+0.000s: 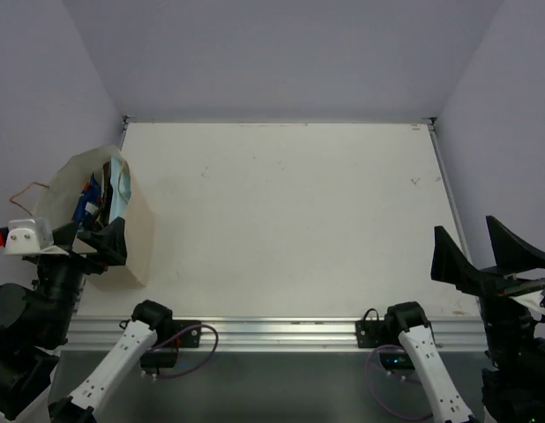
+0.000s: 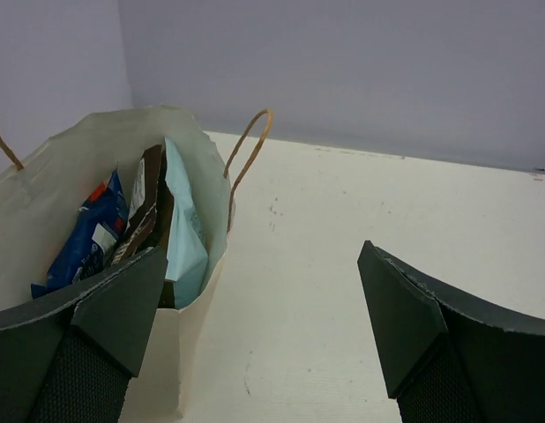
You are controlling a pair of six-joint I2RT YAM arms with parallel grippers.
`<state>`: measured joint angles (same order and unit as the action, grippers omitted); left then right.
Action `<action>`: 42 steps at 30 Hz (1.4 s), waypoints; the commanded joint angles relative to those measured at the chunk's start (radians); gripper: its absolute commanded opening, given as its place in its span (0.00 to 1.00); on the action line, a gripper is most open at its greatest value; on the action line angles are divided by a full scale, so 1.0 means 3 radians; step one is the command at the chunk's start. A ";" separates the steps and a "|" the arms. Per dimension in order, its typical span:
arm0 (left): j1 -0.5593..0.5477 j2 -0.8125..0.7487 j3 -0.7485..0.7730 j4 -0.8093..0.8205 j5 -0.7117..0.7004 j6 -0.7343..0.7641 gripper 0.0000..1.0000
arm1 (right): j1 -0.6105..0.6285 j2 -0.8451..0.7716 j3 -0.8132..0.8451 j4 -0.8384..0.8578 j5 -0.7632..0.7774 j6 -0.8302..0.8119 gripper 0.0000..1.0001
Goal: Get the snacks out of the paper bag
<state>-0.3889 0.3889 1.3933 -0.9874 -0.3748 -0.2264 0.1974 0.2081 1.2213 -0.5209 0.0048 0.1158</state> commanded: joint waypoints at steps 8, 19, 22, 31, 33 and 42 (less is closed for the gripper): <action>-0.0023 0.0293 -0.0048 -0.0195 -0.0208 -0.0201 1.00 | 0.0012 0.0032 -0.0093 0.0085 -0.0138 0.0110 0.99; -0.0023 0.1397 0.0187 -0.0482 -0.0657 -0.0503 1.00 | 0.0012 0.0298 -0.0195 -0.0074 -0.0747 0.0274 0.99; -0.0018 0.1592 0.0147 -0.0370 -0.0780 -0.0462 1.00 | 0.0012 0.0329 -0.0226 -0.0084 -0.0890 0.0304 0.99; 0.0339 0.1884 -0.0052 -0.0084 -0.0757 -0.0223 1.00 | 0.0012 0.0176 -0.0313 -0.0063 -0.0926 0.0304 0.99; 0.0728 0.1884 -0.0180 0.0105 -0.0501 -0.0044 0.98 | 0.0012 0.0160 -0.0343 -0.0048 -0.0931 0.0304 0.99; 0.0862 0.1915 -0.0426 0.0341 -0.0126 -0.0089 0.76 | 0.0027 0.0079 -0.0400 -0.0038 -0.0890 0.0299 0.99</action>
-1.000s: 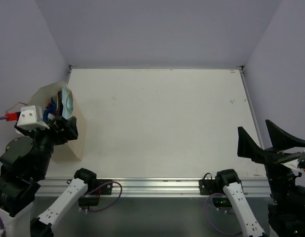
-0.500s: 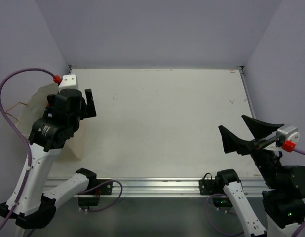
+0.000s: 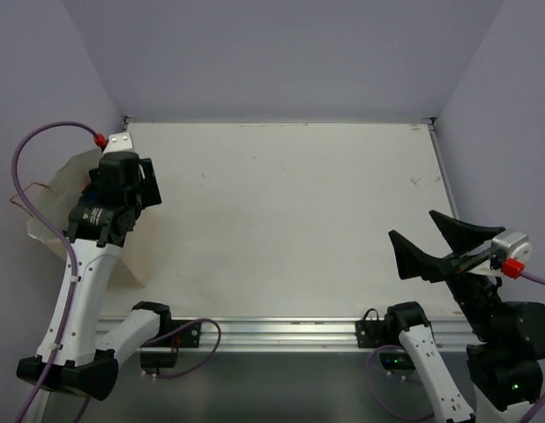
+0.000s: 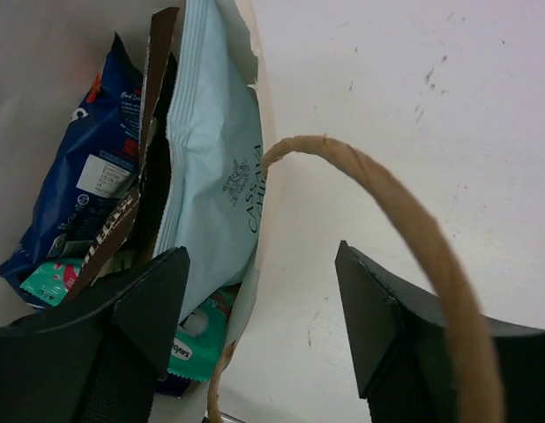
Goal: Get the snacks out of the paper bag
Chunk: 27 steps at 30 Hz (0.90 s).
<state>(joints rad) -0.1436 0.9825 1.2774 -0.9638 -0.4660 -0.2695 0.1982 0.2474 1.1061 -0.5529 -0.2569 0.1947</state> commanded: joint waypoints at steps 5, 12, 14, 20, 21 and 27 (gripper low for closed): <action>0.0049 -0.0023 -0.0055 0.0293 0.0254 0.0090 0.53 | 0.0045 -0.0063 -0.0036 0.0089 -0.0003 0.0031 0.99; 0.0049 0.0181 -0.0024 0.0446 0.0408 0.0126 0.06 | 0.0065 -0.0093 -0.0036 0.0089 0.0048 0.0026 0.99; 0.0049 0.0273 -0.0004 0.0517 0.0535 0.0172 0.00 | 0.0076 -0.0099 -0.0036 0.0084 0.0074 0.0011 0.99; 0.0044 0.0600 0.0287 0.0671 0.1123 0.0305 0.00 | 0.0091 -0.0114 -0.0021 0.0079 0.0105 -0.0005 0.99; 0.0039 0.0652 0.0343 0.0687 0.1205 0.0310 0.00 | 0.0091 -0.0119 -0.0016 0.0084 0.0105 -0.0005 0.99; -0.0660 0.1076 0.0824 0.0738 0.1303 0.0316 0.00 | 0.0091 -0.0139 -0.0021 0.0064 0.0135 -0.0020 0.99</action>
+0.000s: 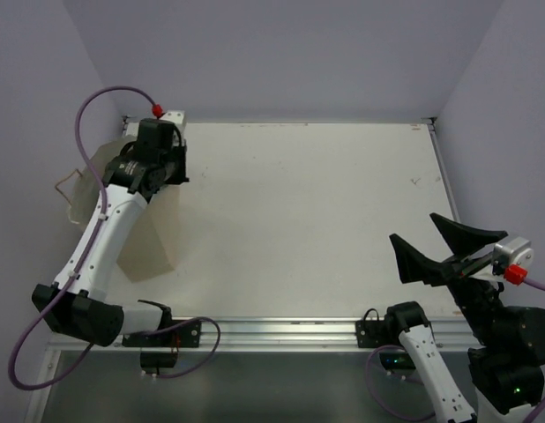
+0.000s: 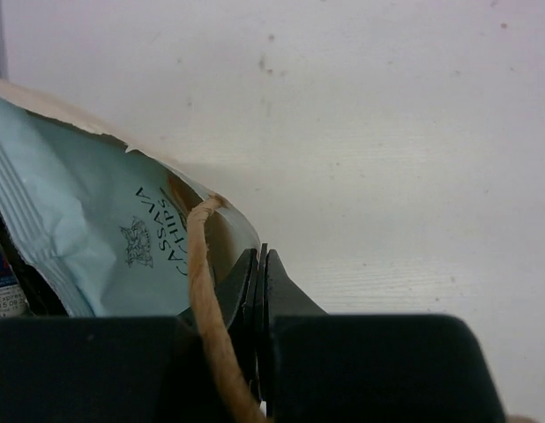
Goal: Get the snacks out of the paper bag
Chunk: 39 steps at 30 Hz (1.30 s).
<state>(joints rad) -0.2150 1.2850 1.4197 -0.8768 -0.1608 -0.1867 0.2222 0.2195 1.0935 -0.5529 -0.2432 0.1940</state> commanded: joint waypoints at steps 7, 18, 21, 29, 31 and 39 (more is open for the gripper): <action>-0.1393 0.0416 0.0519 0.0463 0.0261 -0.0180 0.00 | 0.0006 -0.0087 0.0021 0.0038 0.0136 -0.0038 0.99; -0.1871 0.0319 0.0606 0.0361 -0.0026 -0.0278 0.76 | 0.0011 -0.0047 0.0006 0.0028 0.0074 -0.0038 0.99; -0.1871 0.0288 0.0835 0.0233 -0.0149 -0.0211 0.98 | 0.0011 -0.0036 0.0021 0.0018 0.0074 -0.0043 0.99; -0.1871 0.0155 0.1485 -0.0124 0.0127 -0.0073 1.00 | 0.0011 -0.0016 0.0072 -0.0018 0.0074 -0.0069 0.99; -0.1866 0.0053 0.1516 -0.0160 0.0076 -0.0083 1.00 | 0.0011 -0.0016 0.0077 -0.0023 0.0084 -0.0069 0.99; -0.1198 -0.0207 0.1399 -0.0263 -0.0518 -0.0007 1.00 | 0.0011 0.0061 0.0062 -0.0054 0.0212 -0.0018 0.99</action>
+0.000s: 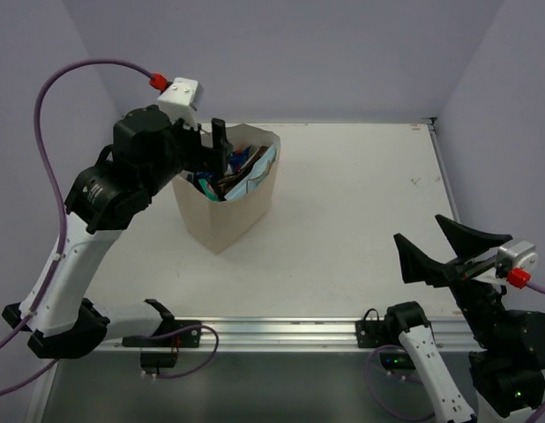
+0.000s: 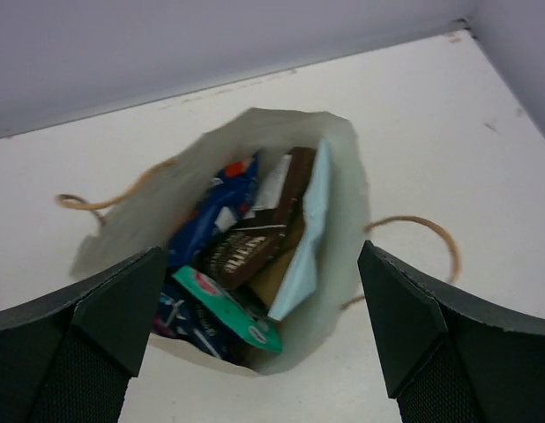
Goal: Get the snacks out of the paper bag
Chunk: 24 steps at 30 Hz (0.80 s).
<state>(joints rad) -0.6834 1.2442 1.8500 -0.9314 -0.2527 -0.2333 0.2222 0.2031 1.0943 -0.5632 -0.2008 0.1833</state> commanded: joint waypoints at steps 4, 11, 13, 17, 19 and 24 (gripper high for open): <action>0.1172 -0.0200 -0.0515 0.0347 0.0090 0.0429 1.00 | 0.0011 0.0044 -0.0042 0.0103 0.0076 0.0100 0.99; 0.2063 -0.0343 -0.1272 0.1161 0.1516 0.0762 0.93 | 0.0011 -0.0033 -0.0145 0.0180 -0.0225 0.0018 0.99; 0.2079 -0.0348 -0.1355 0.1299 0.1696 0.0895 0.94 | 0.0011 -0.0053 -0.0165 0.0200 -0.0312 0.0018 0.99; 0.2089 -0.0282 -0.1534 0.1468 0.1737 0.1073 0.92 | 0.0016 -0.0053 -0.0227 0.0246 -0.0486 0.0018 0.99; 0.2089 -0.0231 -0.1554 0.1509 0.1763 0.1120 0.89 | 0.0021 -0.0043 -0.0252 0.0262 -0.0552 0.0018 0.99; 0.2089 -0.0062 -0.1544 0.1596 0.2059 0.1222 0.81 | 0.0042 -0.0033 -0.0278 0.0262 -0.0593 -0.0002 0.99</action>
<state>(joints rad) -0.0647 1.2041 1.3911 -0.5346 0.2756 0.0772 0.2268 0.1936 1.0153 -0.5251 -0.3378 0.1902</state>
